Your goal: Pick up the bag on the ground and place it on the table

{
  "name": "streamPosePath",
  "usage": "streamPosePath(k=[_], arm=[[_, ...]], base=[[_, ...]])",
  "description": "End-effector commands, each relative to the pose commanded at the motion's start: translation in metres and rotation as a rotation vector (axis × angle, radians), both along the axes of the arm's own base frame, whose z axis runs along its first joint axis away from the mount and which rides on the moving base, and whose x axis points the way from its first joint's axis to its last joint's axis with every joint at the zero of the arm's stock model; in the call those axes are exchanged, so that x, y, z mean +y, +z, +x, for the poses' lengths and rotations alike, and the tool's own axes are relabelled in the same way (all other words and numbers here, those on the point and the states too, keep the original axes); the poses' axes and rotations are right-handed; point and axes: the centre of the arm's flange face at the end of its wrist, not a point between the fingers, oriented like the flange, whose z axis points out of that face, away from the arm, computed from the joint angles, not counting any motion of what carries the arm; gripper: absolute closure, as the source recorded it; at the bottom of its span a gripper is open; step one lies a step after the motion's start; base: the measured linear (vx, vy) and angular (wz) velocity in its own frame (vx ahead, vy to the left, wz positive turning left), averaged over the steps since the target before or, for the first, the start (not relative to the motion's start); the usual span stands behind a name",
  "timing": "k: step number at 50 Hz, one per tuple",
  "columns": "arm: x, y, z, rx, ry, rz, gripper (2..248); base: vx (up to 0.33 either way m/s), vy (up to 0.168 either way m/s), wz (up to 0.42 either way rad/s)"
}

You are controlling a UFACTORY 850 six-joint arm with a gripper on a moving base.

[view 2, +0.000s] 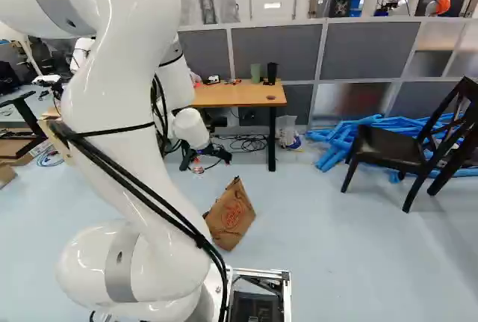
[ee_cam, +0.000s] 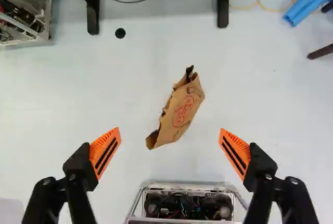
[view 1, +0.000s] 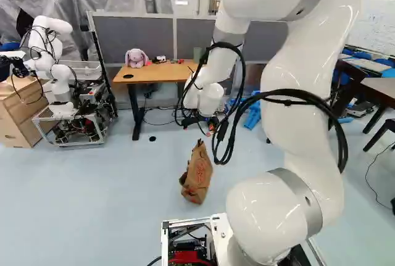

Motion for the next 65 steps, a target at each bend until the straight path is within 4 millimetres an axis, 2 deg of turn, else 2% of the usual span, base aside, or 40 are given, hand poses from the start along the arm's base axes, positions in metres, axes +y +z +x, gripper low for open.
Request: streamPosePath(k=[14, 42, 65], arm=[[0.012, -0.024, 0.021, 0.13, -0.007, 0.006, 3], [0.033, -0.065, 0.076, 0.144, 0.01, 0.005, 3], [0.035, -0.099, 0.089, 0.174, 0.009, -0.001, 3]], base=[[0.0, 0.0, 0.0], [0.0, 0.0, 0.0], [0.0, 0.0, 0.0]])
